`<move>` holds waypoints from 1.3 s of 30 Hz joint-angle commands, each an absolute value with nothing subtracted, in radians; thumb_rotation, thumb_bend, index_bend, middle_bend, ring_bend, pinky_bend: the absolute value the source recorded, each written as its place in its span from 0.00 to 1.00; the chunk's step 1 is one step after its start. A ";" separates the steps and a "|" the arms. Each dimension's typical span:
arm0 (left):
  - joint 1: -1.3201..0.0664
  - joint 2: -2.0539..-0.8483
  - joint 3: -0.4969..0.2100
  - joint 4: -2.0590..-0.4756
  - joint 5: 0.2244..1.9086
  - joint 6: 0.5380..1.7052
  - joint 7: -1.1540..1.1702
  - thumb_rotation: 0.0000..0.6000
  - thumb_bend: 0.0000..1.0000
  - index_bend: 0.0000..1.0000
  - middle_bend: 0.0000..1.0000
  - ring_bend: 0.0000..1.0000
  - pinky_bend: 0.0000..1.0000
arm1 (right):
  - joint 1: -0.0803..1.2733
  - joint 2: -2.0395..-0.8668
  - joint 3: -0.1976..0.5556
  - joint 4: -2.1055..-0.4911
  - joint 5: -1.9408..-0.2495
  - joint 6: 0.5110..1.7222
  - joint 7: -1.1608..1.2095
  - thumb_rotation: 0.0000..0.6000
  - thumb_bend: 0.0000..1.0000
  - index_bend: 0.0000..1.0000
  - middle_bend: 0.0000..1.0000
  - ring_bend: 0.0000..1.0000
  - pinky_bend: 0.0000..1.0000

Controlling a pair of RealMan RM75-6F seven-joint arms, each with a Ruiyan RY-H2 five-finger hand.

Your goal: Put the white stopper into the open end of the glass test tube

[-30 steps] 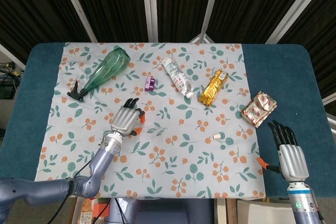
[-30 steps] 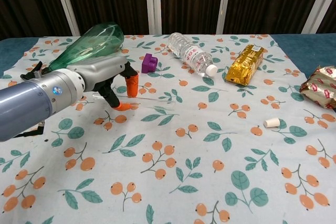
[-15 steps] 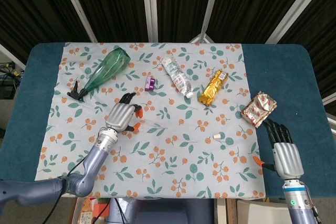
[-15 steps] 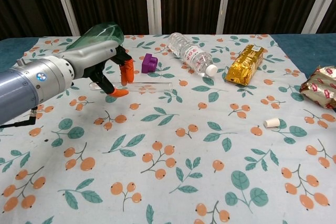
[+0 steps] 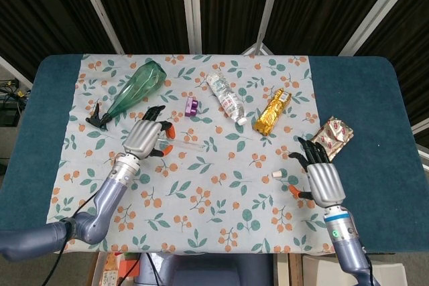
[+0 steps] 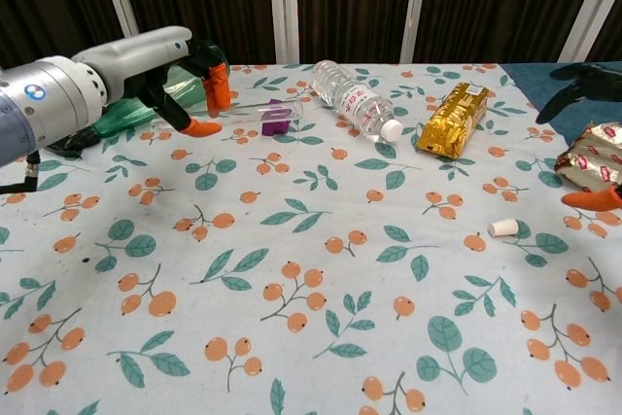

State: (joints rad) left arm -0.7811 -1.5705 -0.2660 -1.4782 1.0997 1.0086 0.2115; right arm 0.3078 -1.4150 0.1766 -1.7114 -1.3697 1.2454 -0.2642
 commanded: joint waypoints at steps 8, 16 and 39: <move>-0.772 -1.484 -0.284 -1.565 1.124 1.016 0.188 1.00 0.47 0.65 0.50 0.05 0.00 | 0.422 -1.499 0.169 -1.573 -1.328 1.115 -0.373 1.00 0.15 0.42 0.13 0.00 0.00; -0.770 -1.457 -0.285 -1.605 1.109 1.021 0.201 1.00 0.47 0.65 0.50 0.05 0.00 | 0.452 -1.528 0.145 -1.472 -1.322 1.075 -0.372 1.00 0.17 0.46 0.16 0.00 0.00; -0.779 -1.435 -0.293 -1.655 1.085 1.052 0.231 1.00 0.47 0.64 0.50 0.05 0.00 | 0.497 -1.576 0.142 -1.387 -1.264 1.045 -0.390 1.00 0.33 0.48 0.16 0.00 0.00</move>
